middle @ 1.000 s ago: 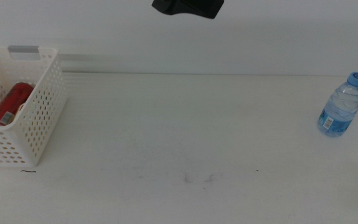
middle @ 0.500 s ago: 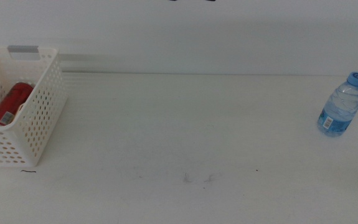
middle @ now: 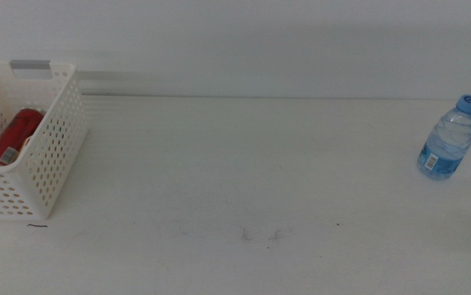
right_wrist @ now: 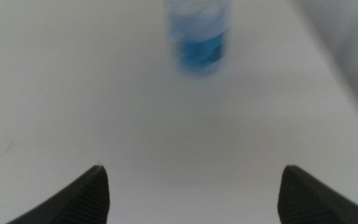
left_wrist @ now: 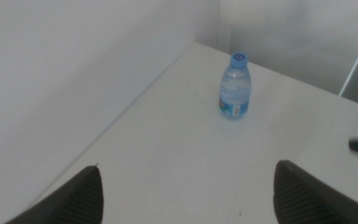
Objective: Use arms to grab the bottles and put them into the dustbin to the left of the table.
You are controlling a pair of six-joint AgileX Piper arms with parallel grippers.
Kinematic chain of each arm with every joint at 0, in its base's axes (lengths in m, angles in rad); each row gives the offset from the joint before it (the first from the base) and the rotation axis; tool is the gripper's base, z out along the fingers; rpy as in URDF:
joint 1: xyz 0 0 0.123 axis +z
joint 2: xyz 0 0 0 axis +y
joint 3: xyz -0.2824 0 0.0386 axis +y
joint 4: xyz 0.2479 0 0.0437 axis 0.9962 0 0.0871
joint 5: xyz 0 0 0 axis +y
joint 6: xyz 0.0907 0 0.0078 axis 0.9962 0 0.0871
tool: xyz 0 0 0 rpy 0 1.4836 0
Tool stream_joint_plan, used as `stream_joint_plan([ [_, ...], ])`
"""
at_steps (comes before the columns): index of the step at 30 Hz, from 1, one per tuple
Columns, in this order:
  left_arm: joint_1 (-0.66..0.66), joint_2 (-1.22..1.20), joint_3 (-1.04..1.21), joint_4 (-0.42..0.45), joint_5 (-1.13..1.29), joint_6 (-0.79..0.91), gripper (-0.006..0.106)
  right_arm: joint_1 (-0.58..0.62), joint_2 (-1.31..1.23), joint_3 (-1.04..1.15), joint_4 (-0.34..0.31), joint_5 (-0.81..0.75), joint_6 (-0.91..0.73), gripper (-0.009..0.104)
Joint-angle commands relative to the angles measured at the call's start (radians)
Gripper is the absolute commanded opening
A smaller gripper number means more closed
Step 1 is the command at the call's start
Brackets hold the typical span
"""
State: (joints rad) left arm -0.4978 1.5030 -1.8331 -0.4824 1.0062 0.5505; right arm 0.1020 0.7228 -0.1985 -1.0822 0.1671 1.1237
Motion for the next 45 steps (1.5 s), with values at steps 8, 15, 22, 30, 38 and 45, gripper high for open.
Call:
stream_joint_plan([
  [8,-0.001,-0.003,-0.003,-0.004,-0.069,0.001,0.094,-0.095,0.363,-0.021,0.886,-0.383,-1.006,0.085],
  [15,-0.001,-0.003,-0.003,-0.004,-0.076,0.001,0.094,-0.122,0.549,-0.021,0.945,-0.676,-1.000,0.085],
  [22,-0.001,-0.003,-0.003,-0.004,-0.129,0.001,0.094,-0.122,0.653,-0.023,1.082,-0.875,-1.051,0.085],
  [30,-0.001,-0.003,-0.003,-0.004,-0.172,0.001,0.094,-0.122,0.905,-0.177,1.271,-0.983,-1.292,0.085],
  [38,-0.001,-0.003,-0.003,-0.004,-0.172,0.001,0.094,-0.122,1.167,-0.421,1.255,-0.990,-1.298,0.085],
  [45,-0.001,-0.003,-0.003,-0.004,-0.172,0.001,0.094,-0.120,1.357,-0.625,1.239,-1.005,-1.322,0.063],
])
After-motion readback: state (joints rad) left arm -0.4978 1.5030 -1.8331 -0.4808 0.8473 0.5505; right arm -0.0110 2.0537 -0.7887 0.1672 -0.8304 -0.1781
